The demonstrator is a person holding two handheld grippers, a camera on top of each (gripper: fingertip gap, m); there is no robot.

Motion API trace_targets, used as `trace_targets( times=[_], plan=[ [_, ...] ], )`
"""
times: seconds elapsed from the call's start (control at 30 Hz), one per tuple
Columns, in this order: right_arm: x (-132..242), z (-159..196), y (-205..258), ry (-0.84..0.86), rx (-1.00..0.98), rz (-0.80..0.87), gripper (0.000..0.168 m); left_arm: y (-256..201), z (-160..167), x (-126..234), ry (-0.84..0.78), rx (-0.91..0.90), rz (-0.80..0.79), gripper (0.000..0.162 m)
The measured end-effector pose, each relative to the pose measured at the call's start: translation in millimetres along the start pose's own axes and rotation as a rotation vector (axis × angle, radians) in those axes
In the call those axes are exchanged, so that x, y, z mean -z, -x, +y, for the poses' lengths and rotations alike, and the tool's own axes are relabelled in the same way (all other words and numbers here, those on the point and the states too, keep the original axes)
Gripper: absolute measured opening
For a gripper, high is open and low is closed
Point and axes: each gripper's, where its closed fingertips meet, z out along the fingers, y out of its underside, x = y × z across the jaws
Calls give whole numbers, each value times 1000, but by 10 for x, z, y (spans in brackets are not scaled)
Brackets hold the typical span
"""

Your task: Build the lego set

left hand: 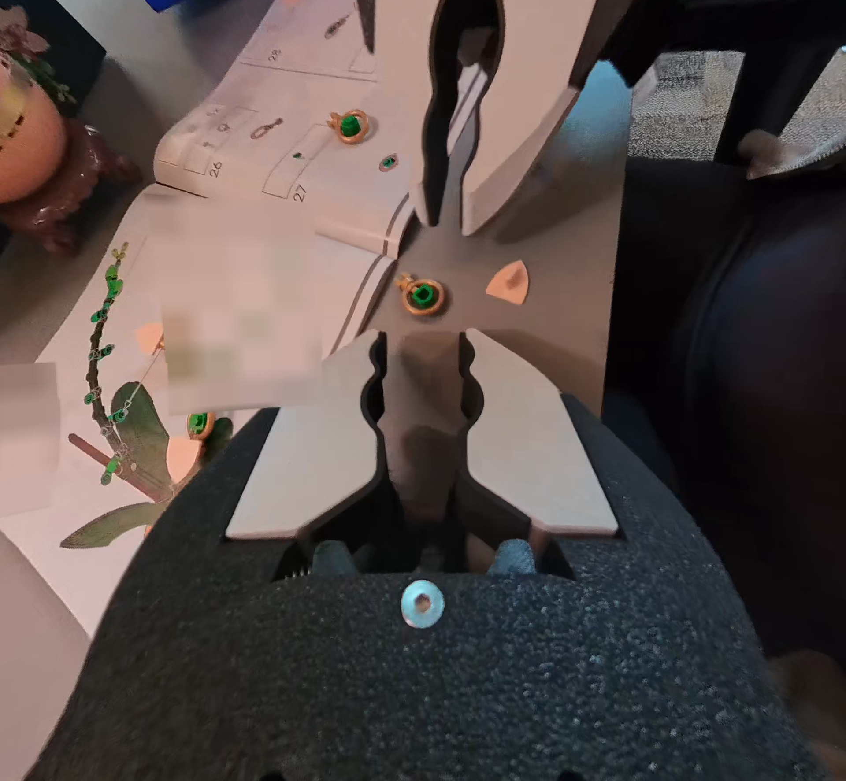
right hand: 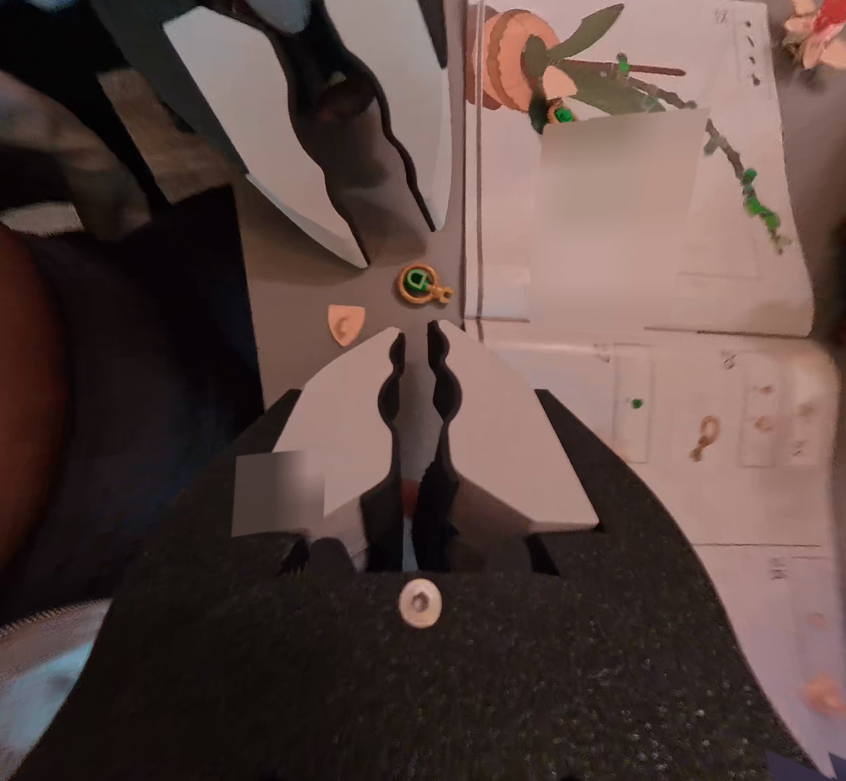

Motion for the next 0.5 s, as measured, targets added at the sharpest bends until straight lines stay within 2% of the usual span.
trace_targets(
  times=[0.03,0.17,0.37,0.43,0.5],
  plan=[
    [-10,15,-23,30,47,-8,9,-4,-14,-21,8,20,5,31],
    [-90,-31,-103,55,97,-69,4,25,-48,-90,18,104,0,33],
    [-193,1,63,83,22,-204,6,1,-5,-63,21,93,52,13],
    [-163,-12,217,81,0,-267,6,-27,28,-20,17,71,92,11],
    [-109,-33,186,53,10,-234,4,-50,23,31,-5,69,118,11]
  ],
)
